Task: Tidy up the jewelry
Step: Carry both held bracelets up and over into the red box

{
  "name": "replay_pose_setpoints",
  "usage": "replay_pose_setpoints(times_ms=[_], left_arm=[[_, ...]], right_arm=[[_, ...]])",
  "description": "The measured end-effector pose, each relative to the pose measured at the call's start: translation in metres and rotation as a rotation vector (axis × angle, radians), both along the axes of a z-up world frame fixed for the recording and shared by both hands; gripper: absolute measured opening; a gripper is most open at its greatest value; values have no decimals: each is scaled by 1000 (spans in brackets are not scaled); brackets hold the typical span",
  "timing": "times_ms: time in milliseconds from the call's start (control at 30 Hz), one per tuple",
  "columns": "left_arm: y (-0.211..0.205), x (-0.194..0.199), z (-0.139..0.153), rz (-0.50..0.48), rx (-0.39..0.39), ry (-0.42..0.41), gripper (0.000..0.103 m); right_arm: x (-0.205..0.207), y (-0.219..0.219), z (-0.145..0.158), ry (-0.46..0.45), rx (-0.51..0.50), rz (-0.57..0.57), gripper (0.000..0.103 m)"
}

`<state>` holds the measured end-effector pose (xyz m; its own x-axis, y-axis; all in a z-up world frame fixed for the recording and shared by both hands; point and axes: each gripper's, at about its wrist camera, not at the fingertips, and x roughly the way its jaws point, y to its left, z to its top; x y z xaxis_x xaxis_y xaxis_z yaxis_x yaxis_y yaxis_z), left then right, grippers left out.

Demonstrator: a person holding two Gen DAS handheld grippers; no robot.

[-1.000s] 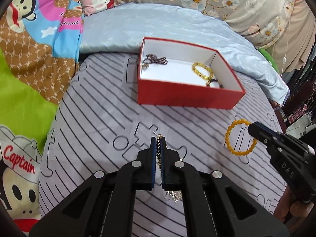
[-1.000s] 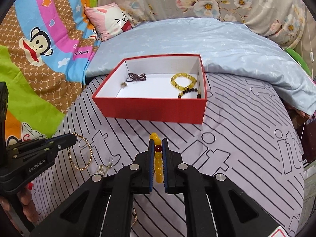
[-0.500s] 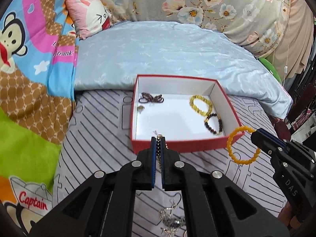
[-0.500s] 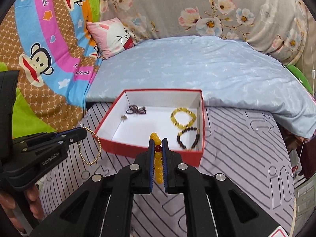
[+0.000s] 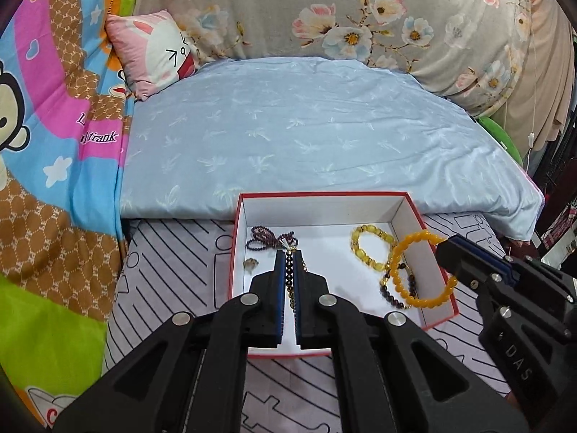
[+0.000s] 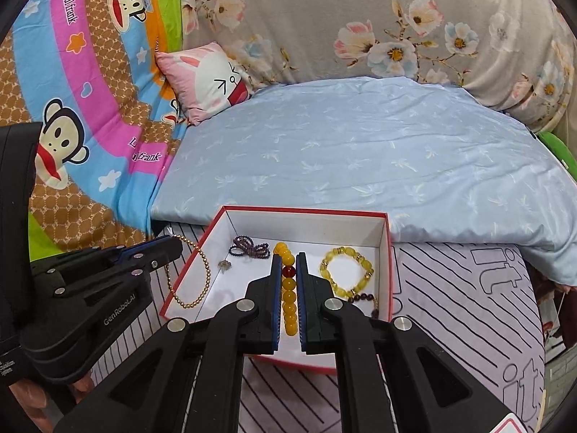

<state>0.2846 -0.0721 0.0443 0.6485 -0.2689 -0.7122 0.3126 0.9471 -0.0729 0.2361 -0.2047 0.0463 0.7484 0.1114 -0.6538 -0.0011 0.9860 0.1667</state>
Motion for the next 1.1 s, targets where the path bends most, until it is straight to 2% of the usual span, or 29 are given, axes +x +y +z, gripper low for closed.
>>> replay_pose_setpoints(times_ms=[433,1100], left_arm=[[-10,32,-31,0,4,51,3],[-20,62,-66,12,50,95,3]], right_arm=[[39,3,-35,66,-6,12,7],[67,8,-69,122,-15,21,7]])
